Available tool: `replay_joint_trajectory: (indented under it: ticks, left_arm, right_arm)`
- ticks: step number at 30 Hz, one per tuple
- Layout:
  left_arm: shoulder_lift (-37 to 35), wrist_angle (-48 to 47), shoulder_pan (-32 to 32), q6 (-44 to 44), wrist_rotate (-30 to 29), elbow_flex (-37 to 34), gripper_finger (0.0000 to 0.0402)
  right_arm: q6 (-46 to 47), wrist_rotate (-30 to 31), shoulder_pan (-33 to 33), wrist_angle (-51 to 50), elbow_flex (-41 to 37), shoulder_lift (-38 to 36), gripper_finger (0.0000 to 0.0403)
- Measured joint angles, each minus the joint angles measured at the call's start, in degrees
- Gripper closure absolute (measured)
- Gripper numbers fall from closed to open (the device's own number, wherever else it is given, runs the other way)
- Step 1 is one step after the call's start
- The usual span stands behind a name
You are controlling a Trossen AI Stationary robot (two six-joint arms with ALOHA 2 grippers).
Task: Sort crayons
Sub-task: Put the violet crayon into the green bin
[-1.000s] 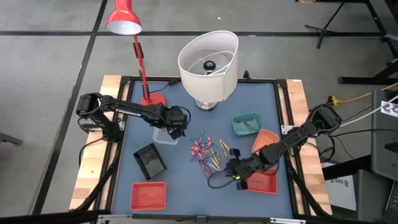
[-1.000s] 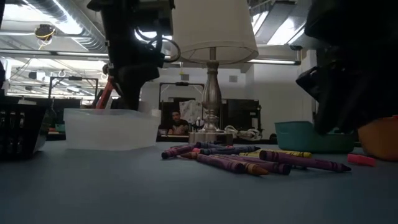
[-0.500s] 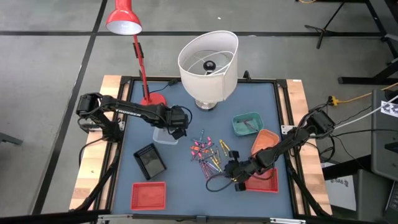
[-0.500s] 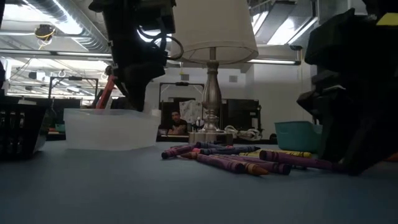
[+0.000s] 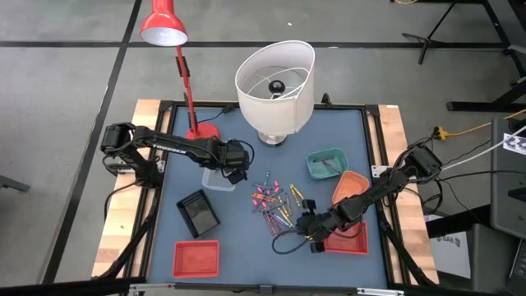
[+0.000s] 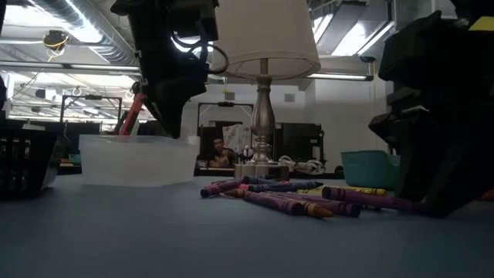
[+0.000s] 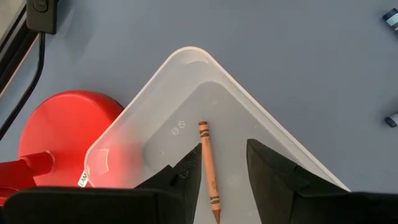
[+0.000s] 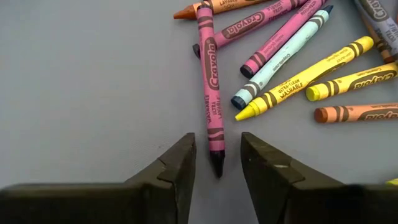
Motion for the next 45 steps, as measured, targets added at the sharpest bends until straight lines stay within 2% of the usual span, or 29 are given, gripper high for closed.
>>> replay_joint_trajectory:
  ticks: [15, 28, 34, 45]
  left_arm:
    - [0.00, 3.74, 0.00, 0.00, -0.22, 0.00, 0.0291]
    - [0.00, 6.39, -1.09, 0.45, -0.43, 0.00, 0.0291]
    - [0.00, 9.43, -2.31, 1.67, -0.71, 0.00, 0.0292]
    - [0.00, 17.00, -6.20, 1.68, -0.72, 0.00, 0.0292]
  right_arm:
    - [0.00, -0.07, 0.00, -0.20, 0.00, 0.07, 0.0370]
    - [0.00, -2.62, -0.09, -2.38, 2.14, 0.25, 0.0380]
    - [-0.17, -4.98, 0.02, -11.39, 8.08, -1.37, 0.0380]
    - [-2.48, -2.61, -0.02, -33.72, 18.70, -7.45, 0.0380]
